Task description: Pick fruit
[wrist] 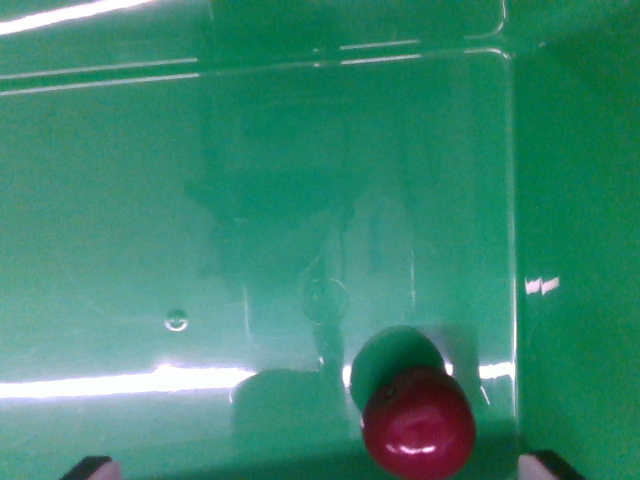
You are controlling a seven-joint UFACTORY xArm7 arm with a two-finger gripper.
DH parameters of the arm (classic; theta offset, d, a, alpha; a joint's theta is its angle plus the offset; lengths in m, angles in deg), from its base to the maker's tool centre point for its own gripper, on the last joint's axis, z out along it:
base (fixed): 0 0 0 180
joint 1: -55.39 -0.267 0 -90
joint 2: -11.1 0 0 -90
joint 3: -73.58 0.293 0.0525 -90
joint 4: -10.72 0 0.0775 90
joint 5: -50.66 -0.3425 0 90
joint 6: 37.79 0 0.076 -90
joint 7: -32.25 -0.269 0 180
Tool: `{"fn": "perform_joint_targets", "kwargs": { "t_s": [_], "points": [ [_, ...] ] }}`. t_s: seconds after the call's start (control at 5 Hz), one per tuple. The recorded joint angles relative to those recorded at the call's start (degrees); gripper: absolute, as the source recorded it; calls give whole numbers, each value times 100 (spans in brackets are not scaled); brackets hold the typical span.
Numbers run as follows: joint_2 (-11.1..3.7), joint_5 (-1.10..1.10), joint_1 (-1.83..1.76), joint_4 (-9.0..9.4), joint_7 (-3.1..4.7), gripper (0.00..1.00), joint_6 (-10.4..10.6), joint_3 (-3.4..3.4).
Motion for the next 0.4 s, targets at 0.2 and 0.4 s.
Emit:
{"fn": "perform_joint_targets", "kwargs": {
  "t_s": [0.2,0.4],
  "points": [
    [0,0,0,0,0,0,0,0],
    [-53,93,17,213,13,0,262,-18]
  ]
}}
